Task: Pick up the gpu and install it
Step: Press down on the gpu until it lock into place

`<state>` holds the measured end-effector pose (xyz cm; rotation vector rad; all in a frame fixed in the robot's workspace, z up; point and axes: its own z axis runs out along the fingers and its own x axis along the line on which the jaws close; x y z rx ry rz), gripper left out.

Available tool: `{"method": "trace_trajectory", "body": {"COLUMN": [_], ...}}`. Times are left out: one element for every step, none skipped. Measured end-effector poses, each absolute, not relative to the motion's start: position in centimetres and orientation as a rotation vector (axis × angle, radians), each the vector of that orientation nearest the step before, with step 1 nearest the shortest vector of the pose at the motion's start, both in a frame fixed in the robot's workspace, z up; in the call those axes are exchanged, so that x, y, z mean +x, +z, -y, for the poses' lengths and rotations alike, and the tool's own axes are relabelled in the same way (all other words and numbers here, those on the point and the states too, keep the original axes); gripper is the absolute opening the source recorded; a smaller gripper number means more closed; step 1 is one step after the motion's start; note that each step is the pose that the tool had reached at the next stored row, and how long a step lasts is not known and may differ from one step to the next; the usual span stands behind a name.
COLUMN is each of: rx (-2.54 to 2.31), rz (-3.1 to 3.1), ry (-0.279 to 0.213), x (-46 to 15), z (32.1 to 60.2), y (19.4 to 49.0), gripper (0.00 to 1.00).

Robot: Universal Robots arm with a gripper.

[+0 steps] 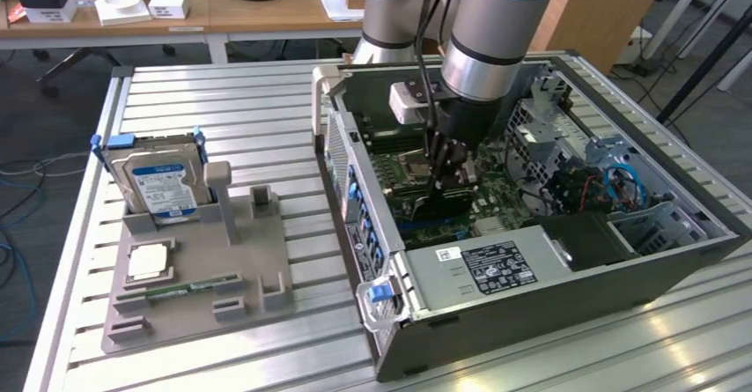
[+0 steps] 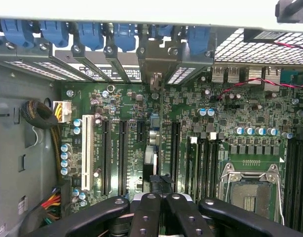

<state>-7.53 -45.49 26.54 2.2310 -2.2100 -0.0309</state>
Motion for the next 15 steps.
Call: {"method": "trace_trajectory", "body": {"rx": [2.231,2.231,2.231,2.231,2.231,2.231,2.231,2.231,2.231,2.231,2.231,2.231,2.232,2.232,2.231], "rz": [2.21,2.21,2.21,2.21,2.21,2.21,2.21,2.21,2.21,2.21,2.21,2.21,2.211,2.211,2.21], "ry": [-0.031,-0.031,-0.031,-0.031,-0.031,-0.031,-0.03,-0.03,-0.031,-0.031,-0.031,-0.031,-0.032,-0.031,-0.031], "x": [-7.53,-7.53,-7.53,-7.53,-7.53,-7.53,-7.53,-7.53,-7.53,-7.53,-7.53,-7.53,-7.53,-7.53,-7.53], "z": [45.49,45.49,45.49,45.49,45.48,45.49,45.49,45.49,45.49,45.48,45.48,45.48,45.47,45.48,45.48], "y": [26.54,26.54,26.54,26.54,26.52,26.48,26.46,26.45,26.45,26.43,26.41,26.36,26.27,26.27,26.28], "gripper": [0.1,0.1,0.1,0.1,0.1,0.1,0.1,0.1,0.1,0.1,0.1,0.1,0.1,0.1,0.1]}}
